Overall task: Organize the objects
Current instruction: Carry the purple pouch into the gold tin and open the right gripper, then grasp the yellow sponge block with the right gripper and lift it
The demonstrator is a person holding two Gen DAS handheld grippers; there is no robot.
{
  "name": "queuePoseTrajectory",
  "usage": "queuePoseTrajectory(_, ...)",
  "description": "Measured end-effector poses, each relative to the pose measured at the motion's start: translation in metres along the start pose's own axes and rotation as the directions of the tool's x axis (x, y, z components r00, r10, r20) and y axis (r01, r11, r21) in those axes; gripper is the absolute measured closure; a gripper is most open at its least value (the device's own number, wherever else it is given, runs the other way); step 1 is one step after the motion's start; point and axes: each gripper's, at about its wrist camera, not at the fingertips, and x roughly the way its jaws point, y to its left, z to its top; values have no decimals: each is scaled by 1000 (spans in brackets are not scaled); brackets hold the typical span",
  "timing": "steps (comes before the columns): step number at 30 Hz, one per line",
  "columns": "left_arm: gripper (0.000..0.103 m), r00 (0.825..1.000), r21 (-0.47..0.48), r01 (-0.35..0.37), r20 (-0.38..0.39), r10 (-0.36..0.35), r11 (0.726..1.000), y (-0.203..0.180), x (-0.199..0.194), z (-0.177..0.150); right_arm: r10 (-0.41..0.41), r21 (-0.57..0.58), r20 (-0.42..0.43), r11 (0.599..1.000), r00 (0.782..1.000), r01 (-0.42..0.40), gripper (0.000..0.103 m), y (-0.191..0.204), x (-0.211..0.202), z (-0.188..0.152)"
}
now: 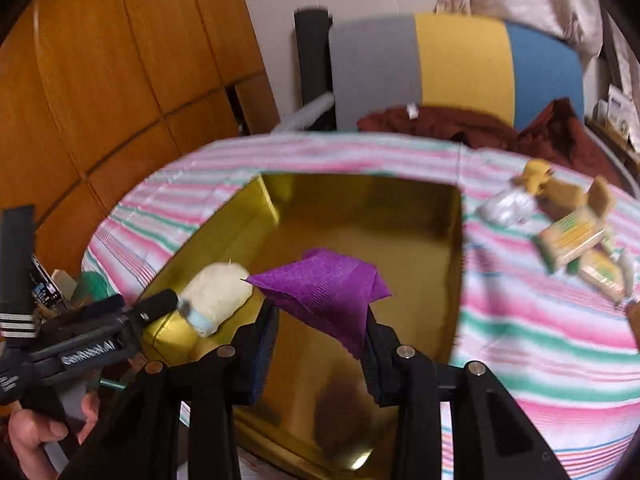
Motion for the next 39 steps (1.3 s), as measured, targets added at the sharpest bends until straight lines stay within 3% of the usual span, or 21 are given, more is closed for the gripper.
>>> queuePoseTrajectory(5, 4, 1000, -61, -22, 18, 23, 998, 17, -3, 8, -1, 58, -124, 998, 992, 8, 64, 6, 38, -4)
queuePoseTrajectory(8, 4, 999, -77, -25, 29, 28, 997, 21, -5, 11, 22, 98, -160, 995, 987, -6, 63, 8, 51, -5)
queuePoseTrajectory(11, 4, 999, -95, -29, 35, 33, 995, 25, -8, 12, 54, 128, -164, 991, 985, -33, 55, 12, 53, -5)
queuePoseTrajectory(18, 4, 1000, -119, -17, 21, 20, 993, 26, -6, 10, 72, 129, -104, 990, 992, -59, 55, 16, 35, -6)
queuePoseTrajectory(25, 4, 999, -42, 7, 35, -5, 999, 6, -11, 6, 31, 108, -10, 994, 999, -30, 55, 6, 4, -4)
queuePoseTrajectory(33, 3, 996, 68, 74, 36, -77, 995, -24, -15, -3, -115, 88, 120, 991, 986, 105, 55, -32, -42, -1)
queuePoseTrajectory(39, 3, 991, 135, 132, 12, -135, 982, -49, -17, -15, -234, 186, 121, 960, 965, 209, 55, -87, -65, -9)
